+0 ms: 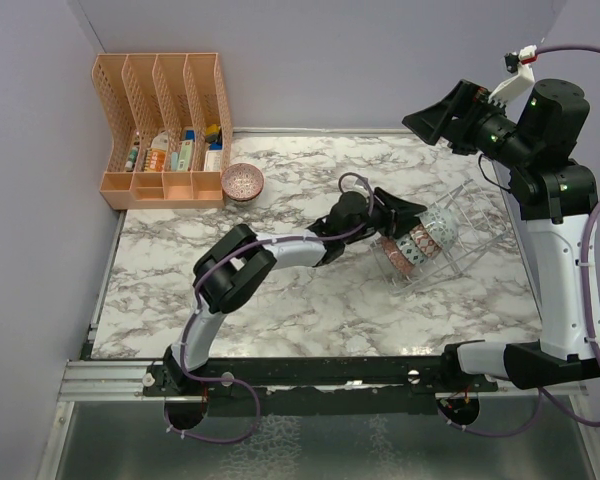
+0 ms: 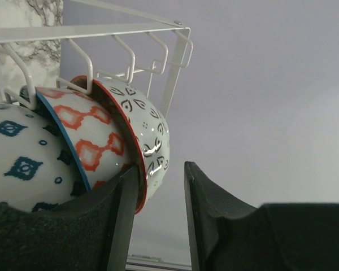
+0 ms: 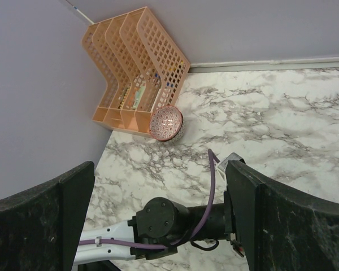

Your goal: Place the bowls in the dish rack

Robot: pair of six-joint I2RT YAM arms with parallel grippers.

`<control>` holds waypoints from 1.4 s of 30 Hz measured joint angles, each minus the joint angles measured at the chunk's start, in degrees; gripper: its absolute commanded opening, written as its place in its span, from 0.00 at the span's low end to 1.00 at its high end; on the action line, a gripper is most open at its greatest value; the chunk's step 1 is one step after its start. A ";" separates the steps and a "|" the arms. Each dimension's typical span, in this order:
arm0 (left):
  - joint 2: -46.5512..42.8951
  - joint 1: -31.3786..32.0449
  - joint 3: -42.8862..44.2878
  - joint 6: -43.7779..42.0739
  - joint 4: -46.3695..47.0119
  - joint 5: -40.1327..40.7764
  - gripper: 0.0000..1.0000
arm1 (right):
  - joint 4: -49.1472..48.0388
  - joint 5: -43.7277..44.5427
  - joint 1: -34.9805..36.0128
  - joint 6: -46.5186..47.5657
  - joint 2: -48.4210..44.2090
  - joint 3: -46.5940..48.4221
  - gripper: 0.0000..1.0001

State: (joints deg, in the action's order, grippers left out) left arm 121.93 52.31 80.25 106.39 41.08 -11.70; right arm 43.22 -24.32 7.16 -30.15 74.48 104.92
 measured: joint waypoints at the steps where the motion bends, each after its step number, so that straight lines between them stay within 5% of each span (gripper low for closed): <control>1: -0.15 -0.26 0.02 -0.48 -0.42 -0.37 0.41 | -0.02 -0.02 0.00 0.00 0.00 0.00 1.00; 21: -12.04 -5.75 -4.98 -15.19 -16.90 -2.62 0.55 | -0.17 -0.50 0.00 -0.02 0.02 0.00 1.00; 25: -17.31 -10.47 -5.75 -25.18 -25.27 -2.47 0.59 | -1.05 -1.97 0.00 -0.09 0.02 0.00 0.99; 29: -19.69 -17.05 -3.04 -38.18 -36.11 -1.90 0.96 | -1.90 -3.50 0.00 -0.26 0.02 0.00 0.99; 30: -19.54 -18.56 -1.01 -42.32 -39.76 -1.05 0.99 | -2.05 -3.67 0.00 -0.26 0.02 0.00 0.99; 42: -14.29 -26.49 16.55 -81.20 -65.90 18.36 0.91 | -3.39 -6.58 0.00 -1.75 -0.04 -3.02 0.97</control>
State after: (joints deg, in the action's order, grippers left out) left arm 107.63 25.82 96.79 25.19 -24.82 6.66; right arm 39.83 -30.89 7.16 -31.90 74.43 101.91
